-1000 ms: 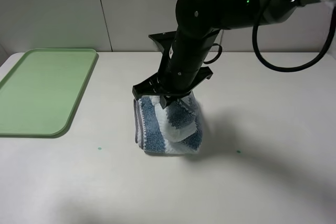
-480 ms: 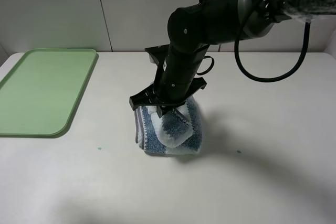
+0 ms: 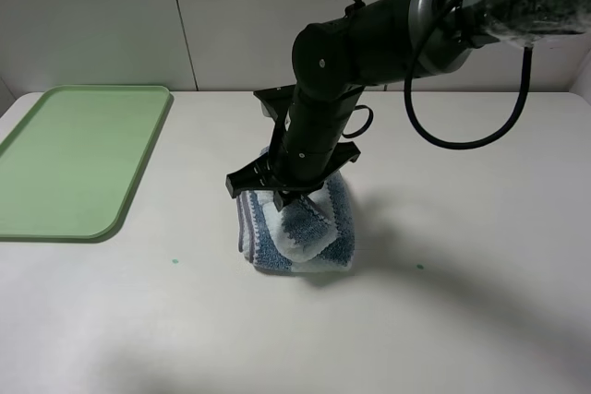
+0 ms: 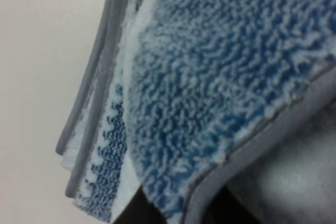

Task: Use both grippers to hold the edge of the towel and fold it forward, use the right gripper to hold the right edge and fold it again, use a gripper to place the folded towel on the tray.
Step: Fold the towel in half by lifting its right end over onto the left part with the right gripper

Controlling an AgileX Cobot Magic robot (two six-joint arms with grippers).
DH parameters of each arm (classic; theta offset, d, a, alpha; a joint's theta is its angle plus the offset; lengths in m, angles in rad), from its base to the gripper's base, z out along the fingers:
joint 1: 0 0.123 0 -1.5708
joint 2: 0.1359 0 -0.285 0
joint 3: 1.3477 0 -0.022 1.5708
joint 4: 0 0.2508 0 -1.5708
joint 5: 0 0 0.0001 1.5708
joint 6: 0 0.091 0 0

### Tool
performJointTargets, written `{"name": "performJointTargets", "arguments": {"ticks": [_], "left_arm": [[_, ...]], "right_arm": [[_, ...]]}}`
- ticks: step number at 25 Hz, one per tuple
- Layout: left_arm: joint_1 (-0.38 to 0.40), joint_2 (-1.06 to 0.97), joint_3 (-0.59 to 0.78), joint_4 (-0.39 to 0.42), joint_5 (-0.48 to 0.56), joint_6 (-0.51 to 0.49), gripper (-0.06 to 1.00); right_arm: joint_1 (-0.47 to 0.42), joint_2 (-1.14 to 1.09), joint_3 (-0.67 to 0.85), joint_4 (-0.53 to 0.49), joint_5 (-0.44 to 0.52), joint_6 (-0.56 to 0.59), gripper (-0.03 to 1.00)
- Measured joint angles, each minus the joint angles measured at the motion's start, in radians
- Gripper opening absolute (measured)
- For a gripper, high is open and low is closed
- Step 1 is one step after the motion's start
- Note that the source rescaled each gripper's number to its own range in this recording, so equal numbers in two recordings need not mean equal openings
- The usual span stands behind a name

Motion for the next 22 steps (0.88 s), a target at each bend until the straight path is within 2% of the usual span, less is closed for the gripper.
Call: {"name": "performJointTargets", "arguments": {"ticks": [2,4,8,10,19,22], "left_arm": [[0.000,0.000,0.000,0.000,0.000,0.000,1.00],[0.000,0.000,0.000,0.000,0.000,0.000,1.00],[0.000,0.000,0.000,0.000,0.000,0.000,1.00],[0.000,0.000,0.000,0.000,0.000,0.000,1.00],[0.000,0.000,0.000,0.000,0.000,0.000,1.00],[0.000,0.000,0.000,0.000,0.000,0.000,1.00]], "right_arm": [[0.000,0.000,0.000,0.002,0.000,-0.002,0.15],[0.000,0.000,0.000,0.005,0.000,-0.002,0.25],[0.000,0.000,0.000,0.037,0.001,-0.002,0.53],[0.000,0.000,-0.001,0.062,0.002,-0.002,0.61],[0.004,-0.006,-0.045,0.143,0.023,-0.002,0.63],[0.028,-0.023,-0.057,0.196,0.003,-0.002,0.63]]}}
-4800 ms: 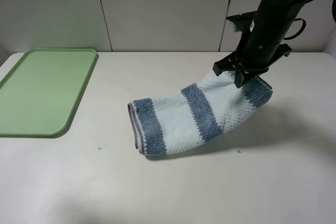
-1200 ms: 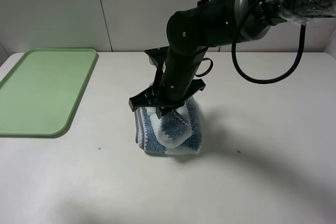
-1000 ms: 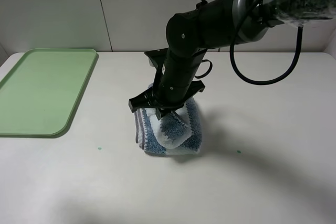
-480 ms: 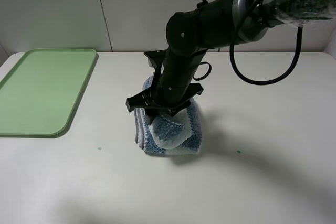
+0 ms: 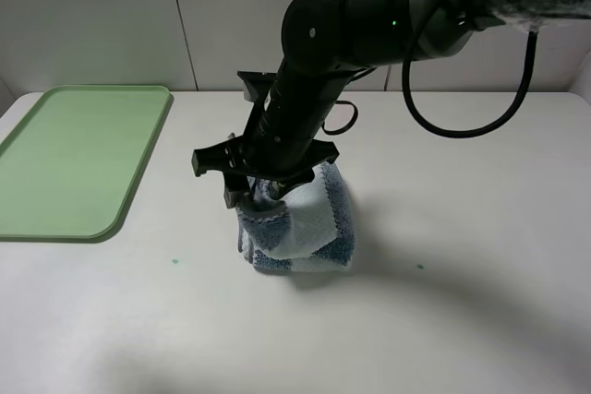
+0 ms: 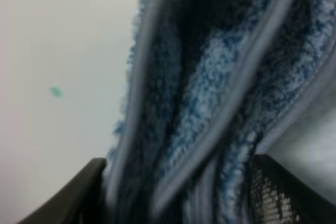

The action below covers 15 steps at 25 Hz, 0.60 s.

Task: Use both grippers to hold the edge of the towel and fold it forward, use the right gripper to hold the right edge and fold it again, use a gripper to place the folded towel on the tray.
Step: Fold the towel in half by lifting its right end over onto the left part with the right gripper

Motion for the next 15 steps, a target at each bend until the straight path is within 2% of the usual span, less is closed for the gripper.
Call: {"name": "performJointTargets", "arguments": {"ticks": [7,15], "left_arm": [[0.000,0.000,0.000,0.000,0.000,0.000,1.00],[0.000,0.000,0.000,0.000,0.000,0.000,1.00]], "right_arm": [[0.064,-0.002,-0.002,0.116,-0.086,-0.007,0.63],[0.135,-0.002,-0.002,0.167,-0.149,-0.073,0.63]]}}
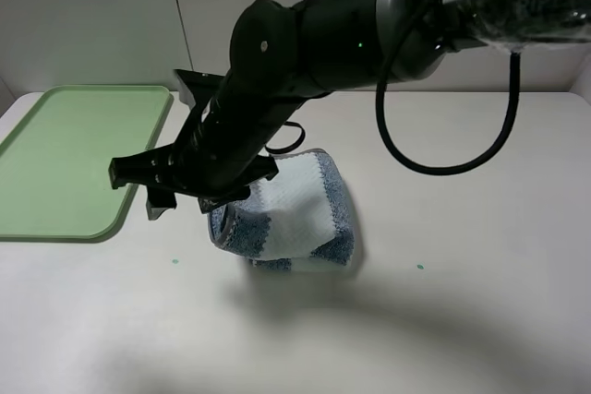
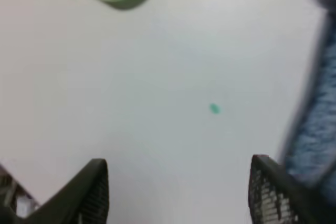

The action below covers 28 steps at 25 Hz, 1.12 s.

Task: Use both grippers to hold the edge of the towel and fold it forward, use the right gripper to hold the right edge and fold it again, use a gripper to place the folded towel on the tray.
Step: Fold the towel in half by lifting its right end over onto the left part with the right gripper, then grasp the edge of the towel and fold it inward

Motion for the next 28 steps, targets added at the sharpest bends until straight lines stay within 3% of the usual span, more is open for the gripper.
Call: {"name": "performJointTargets", "arguments": {"ticks": [7,10,11,12,14,16,19,28], "left_arm": [[0.000,0.000,0.000,0.000,0.000,0.000,1.00],[0.000,0.000,0.000,0.000,0.000,0.000,1.00],[0.000,0.000,0.000,0.000,0.000,0.000,1.00],[0.000,0.000,0.000,0.000,0.000,0.000,1.00],[0.000,0.000,0.000,0.000,0.000,0.000,1.00],[0.000,0.000,0.000,0.000,0.000,0.000,1.00],[0.000,0.000,0.000,0.000,0.000,0.000,1.00],[0.000,0.000,0.000,0.000,0.000,0.000,1.00]], "right_arm": [[0.048,0.000,0.000,-0.011,0.026,-0.088,0.63],[0.047,-0.006,0.000,-0.154,0.120,-0.109,0.64],[0.047,-0.006,0.000,-0.154,0.120,-0.109,0.64],[0.047,-0.024,0.000,-0.242,0.161,-0.138,0.73],[0.047,-0.054,0.000,-0.294,0.187,-0.194,0.89],[0.047,-0.089,0.000,-0.312,0.197,-0.239,0.96],[0.047,-0.118,0.000,-0.319,0.199,-0.256,0.99],[0.036,-0.245,0.004,-0.508,0.325,-0.265,1.00]]}}
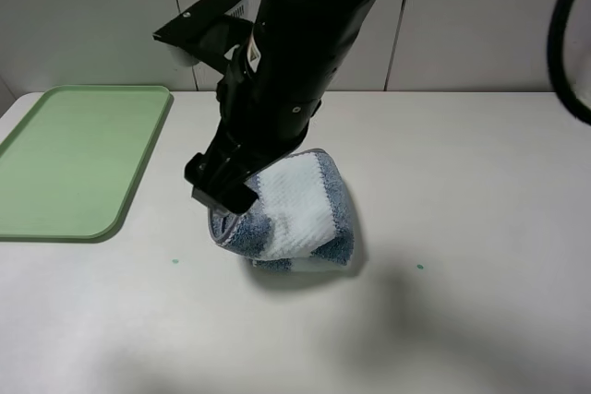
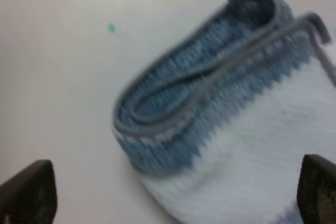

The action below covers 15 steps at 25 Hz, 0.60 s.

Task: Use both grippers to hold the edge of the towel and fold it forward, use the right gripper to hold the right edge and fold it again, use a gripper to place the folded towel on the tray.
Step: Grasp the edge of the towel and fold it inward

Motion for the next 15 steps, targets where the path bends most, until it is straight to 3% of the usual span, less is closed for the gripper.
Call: {"name": "performJointTargets", "arguments": {"ticks": [15], "left_arm": [[0.000,0.000,0.000,0.000,0.000,0.000,1.00]], "right_arm": [[-0.135,-0.265,0.302,-0.070,0.054,0.000,1.00]]}}
